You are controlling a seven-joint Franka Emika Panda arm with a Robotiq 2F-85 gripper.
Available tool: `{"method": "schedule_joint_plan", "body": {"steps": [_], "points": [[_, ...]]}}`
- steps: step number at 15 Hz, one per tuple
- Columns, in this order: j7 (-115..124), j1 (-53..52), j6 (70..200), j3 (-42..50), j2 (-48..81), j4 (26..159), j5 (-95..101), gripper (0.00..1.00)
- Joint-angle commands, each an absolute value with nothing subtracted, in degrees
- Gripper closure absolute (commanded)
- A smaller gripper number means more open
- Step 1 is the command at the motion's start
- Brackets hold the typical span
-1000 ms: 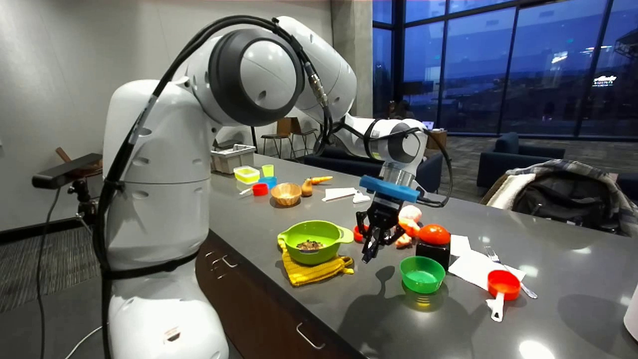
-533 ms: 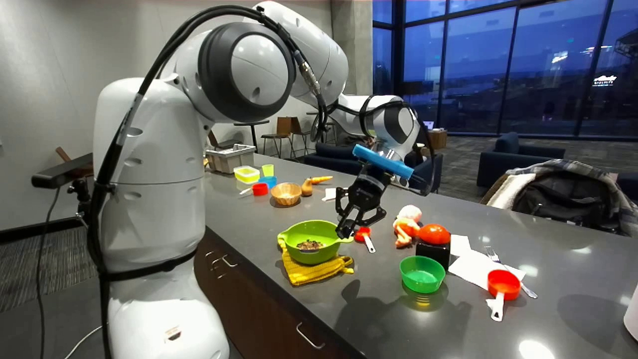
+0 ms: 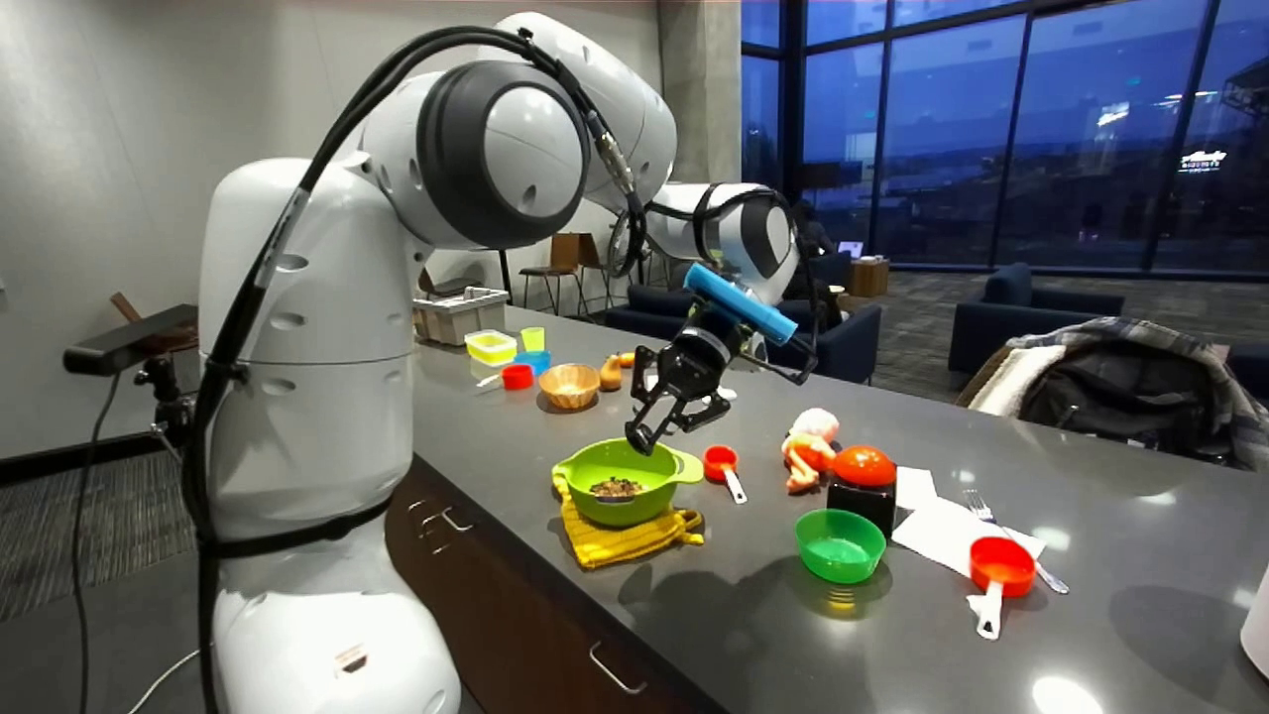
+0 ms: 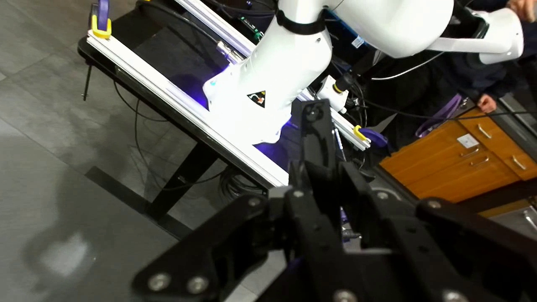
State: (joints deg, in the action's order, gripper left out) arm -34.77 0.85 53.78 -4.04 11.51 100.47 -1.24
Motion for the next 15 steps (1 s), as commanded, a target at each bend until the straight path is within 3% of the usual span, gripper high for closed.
{"method": "schedule_joint_plan", "body": {"steps": [1,15], "points": [[-36.96,0.0,51.29,-5.2,15.14,97.9,-2.07,0.94],[-29.0,-0.49,39.18,-6.36,30.18,88.28,-6.71,0.94]]}}
